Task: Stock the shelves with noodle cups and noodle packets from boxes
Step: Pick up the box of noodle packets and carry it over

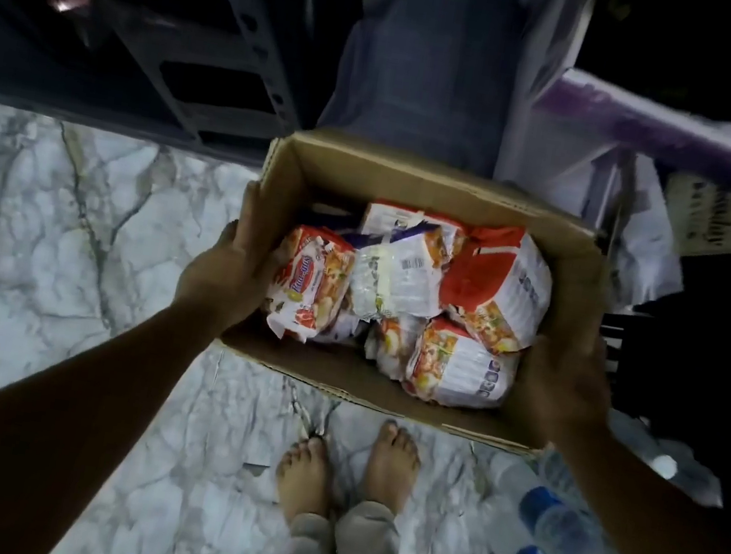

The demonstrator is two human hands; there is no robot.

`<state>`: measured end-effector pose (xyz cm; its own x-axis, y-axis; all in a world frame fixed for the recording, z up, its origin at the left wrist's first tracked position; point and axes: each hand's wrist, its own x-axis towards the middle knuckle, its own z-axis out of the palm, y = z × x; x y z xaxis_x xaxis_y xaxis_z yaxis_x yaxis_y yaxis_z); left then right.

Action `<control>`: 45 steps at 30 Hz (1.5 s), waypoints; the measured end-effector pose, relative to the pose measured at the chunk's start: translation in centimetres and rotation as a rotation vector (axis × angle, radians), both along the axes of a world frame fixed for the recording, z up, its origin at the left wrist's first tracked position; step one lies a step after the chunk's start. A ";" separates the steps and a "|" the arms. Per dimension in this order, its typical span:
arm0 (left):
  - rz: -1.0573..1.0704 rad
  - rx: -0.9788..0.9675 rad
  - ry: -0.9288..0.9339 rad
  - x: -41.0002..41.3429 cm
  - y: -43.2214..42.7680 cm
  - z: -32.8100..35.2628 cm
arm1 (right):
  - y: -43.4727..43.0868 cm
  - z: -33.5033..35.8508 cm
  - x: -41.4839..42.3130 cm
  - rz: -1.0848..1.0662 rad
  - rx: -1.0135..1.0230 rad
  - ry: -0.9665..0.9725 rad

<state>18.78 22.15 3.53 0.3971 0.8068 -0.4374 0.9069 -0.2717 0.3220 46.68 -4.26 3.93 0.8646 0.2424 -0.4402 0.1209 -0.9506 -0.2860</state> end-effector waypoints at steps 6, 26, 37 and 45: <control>-0.006 0.160 -0.129 -1.1 -0.4 -2.9 | -1.3 -3.0 -0.2 0.089 0.011 -0.192; -0.033 0.182 -0.099 -0.6 -0.5 -2.2 | -2.1 -1.7 0.2 0.049 0.049 -0.105; 0.052 0.180 -0.162 -0.7 -0.3 -2.6 | -2.2 -2.2 0.0 0.020 0.083 -0.170; 0.122 0.072 -0.069 -0.1 0.3 -1.6 | -2.6 -2.4 0.5 0.068 0.078 -0.149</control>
